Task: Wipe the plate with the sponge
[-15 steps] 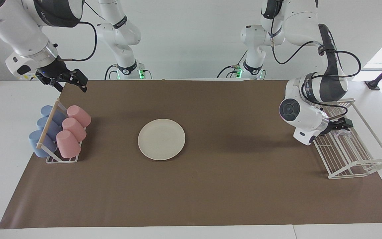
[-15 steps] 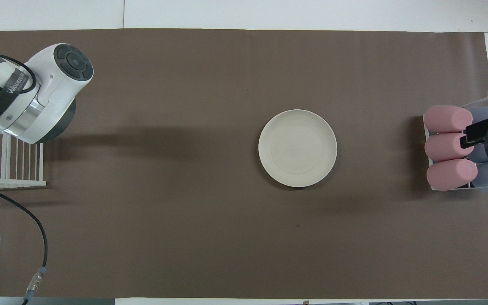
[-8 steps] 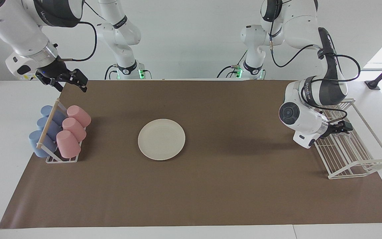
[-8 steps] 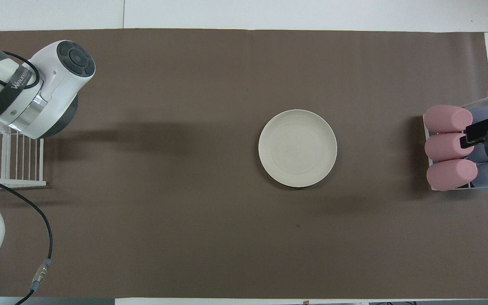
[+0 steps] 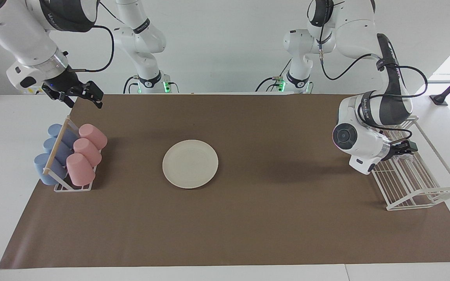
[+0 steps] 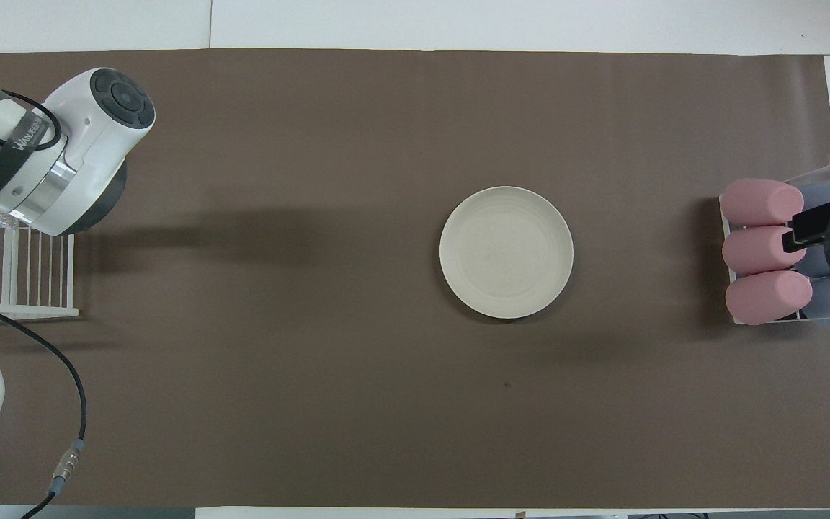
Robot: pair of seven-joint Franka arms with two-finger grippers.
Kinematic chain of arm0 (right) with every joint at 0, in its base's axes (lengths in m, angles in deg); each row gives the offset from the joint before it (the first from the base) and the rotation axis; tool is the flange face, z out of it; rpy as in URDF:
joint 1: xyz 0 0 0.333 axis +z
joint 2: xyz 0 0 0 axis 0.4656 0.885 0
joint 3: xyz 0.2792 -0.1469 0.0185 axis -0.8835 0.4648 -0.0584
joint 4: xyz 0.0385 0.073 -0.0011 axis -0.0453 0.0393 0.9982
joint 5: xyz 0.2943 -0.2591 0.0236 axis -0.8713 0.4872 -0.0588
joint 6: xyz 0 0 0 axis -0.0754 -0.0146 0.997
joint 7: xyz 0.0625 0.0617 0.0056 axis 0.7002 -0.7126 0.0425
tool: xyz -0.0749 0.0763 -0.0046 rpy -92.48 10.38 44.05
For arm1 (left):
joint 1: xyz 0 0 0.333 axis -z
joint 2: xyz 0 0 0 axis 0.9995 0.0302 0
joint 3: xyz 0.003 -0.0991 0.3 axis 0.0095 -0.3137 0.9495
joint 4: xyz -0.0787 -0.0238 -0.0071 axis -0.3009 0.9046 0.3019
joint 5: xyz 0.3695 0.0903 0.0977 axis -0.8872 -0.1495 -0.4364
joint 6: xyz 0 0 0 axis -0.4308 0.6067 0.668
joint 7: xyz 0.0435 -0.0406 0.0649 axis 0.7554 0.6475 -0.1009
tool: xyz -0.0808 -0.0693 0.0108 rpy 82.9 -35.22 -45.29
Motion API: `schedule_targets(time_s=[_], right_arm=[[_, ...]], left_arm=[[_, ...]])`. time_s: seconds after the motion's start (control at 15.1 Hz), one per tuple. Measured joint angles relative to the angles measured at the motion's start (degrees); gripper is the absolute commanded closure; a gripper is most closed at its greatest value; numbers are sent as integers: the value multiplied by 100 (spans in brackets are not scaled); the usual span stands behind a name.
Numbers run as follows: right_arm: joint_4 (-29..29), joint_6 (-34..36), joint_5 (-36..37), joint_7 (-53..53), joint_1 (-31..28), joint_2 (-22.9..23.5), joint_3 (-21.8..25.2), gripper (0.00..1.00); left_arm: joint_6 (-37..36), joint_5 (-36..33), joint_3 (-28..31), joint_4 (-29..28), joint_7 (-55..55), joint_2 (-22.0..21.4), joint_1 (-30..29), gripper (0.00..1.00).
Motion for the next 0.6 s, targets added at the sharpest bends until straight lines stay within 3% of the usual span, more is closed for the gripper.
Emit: schedule_targets(time_s=[0.53, 0.6], right_arm=[[0, 0, 0, 0, 0, 0, 0, 0], [0, 0, 0, 0, 0, 0, 0, 0]], left_arm=[[0, 0, -27, 15, 0, 0, 10, 23], [0, 0, -30, 15, 0, 0, 10, 36]])
